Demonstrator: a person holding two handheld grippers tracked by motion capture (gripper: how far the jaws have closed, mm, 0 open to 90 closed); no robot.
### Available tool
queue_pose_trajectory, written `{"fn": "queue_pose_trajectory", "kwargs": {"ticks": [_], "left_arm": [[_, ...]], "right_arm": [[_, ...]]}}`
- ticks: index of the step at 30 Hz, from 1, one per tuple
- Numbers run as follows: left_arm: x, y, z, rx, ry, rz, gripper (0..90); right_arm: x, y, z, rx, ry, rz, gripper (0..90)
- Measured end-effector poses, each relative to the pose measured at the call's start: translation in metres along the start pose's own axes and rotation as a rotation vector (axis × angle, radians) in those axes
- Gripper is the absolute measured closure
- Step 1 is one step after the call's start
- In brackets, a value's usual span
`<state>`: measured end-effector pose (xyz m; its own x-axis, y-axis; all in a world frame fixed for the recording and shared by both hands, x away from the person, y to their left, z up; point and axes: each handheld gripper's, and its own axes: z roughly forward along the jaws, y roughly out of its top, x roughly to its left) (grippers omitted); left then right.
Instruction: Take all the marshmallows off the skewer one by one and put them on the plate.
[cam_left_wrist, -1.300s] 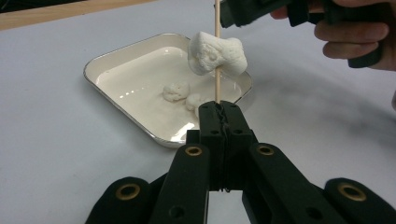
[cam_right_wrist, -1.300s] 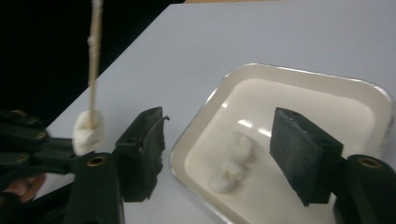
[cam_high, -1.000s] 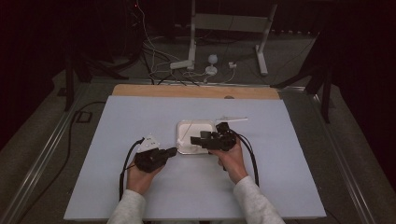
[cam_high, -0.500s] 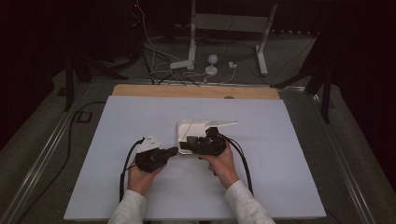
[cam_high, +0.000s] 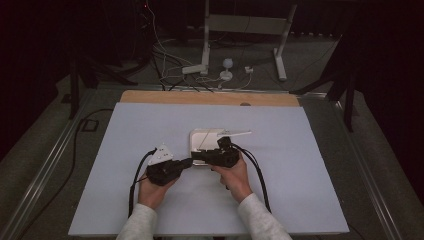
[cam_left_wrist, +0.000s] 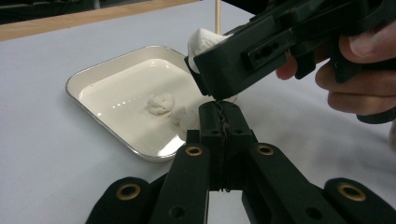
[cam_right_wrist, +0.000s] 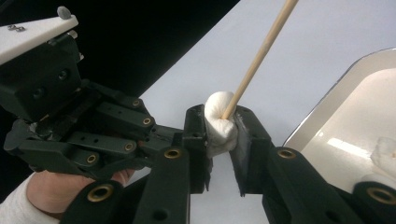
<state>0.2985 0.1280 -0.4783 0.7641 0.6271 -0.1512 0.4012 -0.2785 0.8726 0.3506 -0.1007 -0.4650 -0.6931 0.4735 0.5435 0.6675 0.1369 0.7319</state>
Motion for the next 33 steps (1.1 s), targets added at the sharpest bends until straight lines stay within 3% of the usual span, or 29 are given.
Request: {"fn": "queue_pose_trajectory", "kwargs": {"ticks": [4,9,16,22,28,30,33], "left_arm": [[-0.001,-0.001,0.001,0.015,-0.005,0.015,90.0],[-0.004,-0.001,0.004,0.018,-0.014,0.03,90.0],[-0.006,-0.002,0.006,0.037,-0.004,0.061,90.0],[-0.006,-0.002,0.006,0.025,-0.02,0.061,90.0],[-0.006,-0.003,0.005,0.043,0.0,0.075,90.0],[-0.004,-0.004,0.005,0.035,-0.008,0.065,90.0],[-0.005,-0.003,0.004,0.036,-0.006,0.076,90.0]], "right_arm": [[-0.004,0.005,-0.011,-0.053,-0.004,0.027,79.0],[-0.008,0.012,-0.027,-0.078,-0.019,0.02,79.3],[-0.01,0.017,-0.038,-0.097,-0.027,0.017,79.7],[-0.01,0.023,-0.046,-0.1,-0.028,0.006,79.9],[-0.008,0.03,-0.053,-0.109,-0.039,-0.001,80.3],[-0.01,0.033,-0.059,-0.133,-0.043,0.008,80.6],[-0.01,0.036,-0.064,-0.124,-0.052,-0.008,80.9]]}}
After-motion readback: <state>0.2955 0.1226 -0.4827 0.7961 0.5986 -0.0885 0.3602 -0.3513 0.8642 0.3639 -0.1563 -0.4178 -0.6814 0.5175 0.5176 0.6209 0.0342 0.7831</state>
